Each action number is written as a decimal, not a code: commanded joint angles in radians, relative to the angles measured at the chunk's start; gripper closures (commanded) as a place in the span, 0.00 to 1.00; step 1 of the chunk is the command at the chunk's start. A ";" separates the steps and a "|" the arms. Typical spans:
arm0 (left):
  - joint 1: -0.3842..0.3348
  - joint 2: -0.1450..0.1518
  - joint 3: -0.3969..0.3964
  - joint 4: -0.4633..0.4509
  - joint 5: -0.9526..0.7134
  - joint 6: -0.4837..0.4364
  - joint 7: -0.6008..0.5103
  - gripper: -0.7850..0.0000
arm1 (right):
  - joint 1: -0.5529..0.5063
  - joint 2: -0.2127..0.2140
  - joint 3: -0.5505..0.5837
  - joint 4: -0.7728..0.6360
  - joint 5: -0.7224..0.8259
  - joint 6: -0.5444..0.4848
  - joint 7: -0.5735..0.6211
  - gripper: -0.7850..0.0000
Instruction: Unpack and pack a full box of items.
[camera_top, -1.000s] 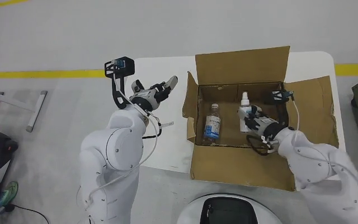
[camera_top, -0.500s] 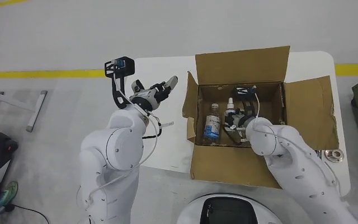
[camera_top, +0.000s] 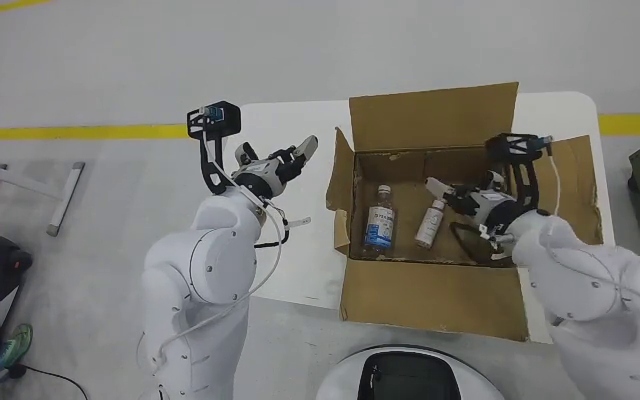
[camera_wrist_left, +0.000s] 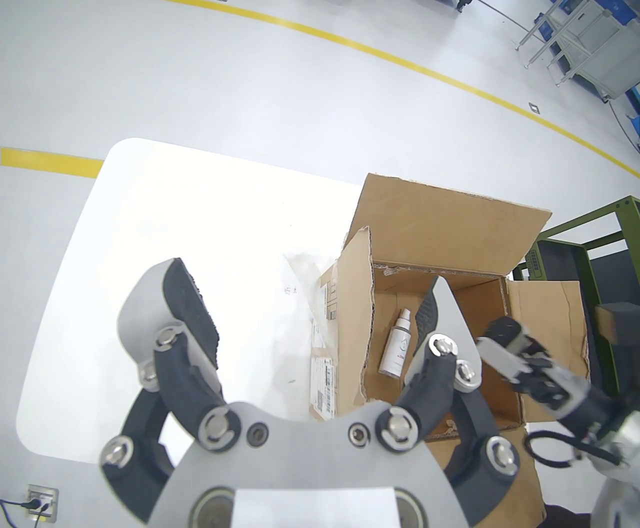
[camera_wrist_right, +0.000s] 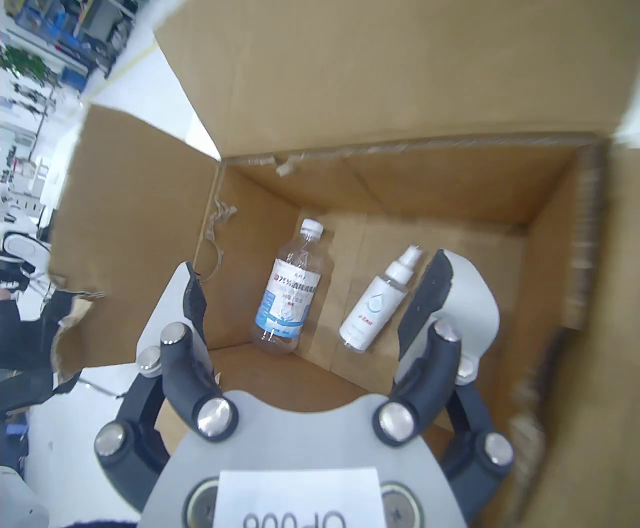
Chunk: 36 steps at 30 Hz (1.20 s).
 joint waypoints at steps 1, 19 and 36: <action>0.000 0.000 0.000 0.000 0.000 0.000 0.000 0.00 | -0.070 0.007 0.169 -0.073 0.022 -0.020 0.001 1.00; 0.000 0.000 0.000 0.000 0.000 0.000 0.000 0.00 | -0.500 0.008 0.853 -0.073 0.165 -0.252 0.157 1.00; 0.000 0.000 0.000 0.000 0.000 0.000 0.000 0.00 | -0.402 0.042 0.525 0.057 -0.083 -0.297 0.229 0.58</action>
